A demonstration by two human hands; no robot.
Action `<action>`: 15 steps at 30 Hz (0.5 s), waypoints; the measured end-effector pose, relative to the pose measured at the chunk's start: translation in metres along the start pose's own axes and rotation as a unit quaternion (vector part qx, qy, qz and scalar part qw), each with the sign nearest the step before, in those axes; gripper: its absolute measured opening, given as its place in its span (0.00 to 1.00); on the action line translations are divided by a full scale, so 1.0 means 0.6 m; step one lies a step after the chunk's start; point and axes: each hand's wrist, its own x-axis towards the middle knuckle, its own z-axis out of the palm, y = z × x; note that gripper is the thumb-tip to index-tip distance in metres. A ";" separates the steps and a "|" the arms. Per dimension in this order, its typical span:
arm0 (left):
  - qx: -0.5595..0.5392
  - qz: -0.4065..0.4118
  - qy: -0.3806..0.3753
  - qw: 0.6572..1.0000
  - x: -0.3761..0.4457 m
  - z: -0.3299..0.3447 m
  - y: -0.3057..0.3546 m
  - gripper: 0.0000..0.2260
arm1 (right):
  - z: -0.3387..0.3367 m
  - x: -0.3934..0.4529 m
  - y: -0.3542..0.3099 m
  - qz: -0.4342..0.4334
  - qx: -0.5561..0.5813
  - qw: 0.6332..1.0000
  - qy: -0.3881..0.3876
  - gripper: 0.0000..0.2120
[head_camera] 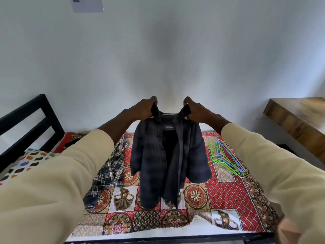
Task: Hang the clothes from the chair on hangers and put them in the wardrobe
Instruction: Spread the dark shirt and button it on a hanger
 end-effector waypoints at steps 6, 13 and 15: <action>0.052 -0.074 0.127 0.988 0.004 0.044 0.005 0.14 | 0.032 -0.016 0.012 0.001 -0.109 0.974 0.197 0.25; -0.087 -0.161 0.136 0.974 0.001 0.072 0.019 0.05 | 0.070 -0.022 0.055 0.208 0.254 0.908 0.259 0.05; -0.087 -0.124 0.100 0.983 -0.004 0.075 -0.001 0.06 | 0.074 -0.024 0.083 0.206 0.232 0.927 0.210 0.04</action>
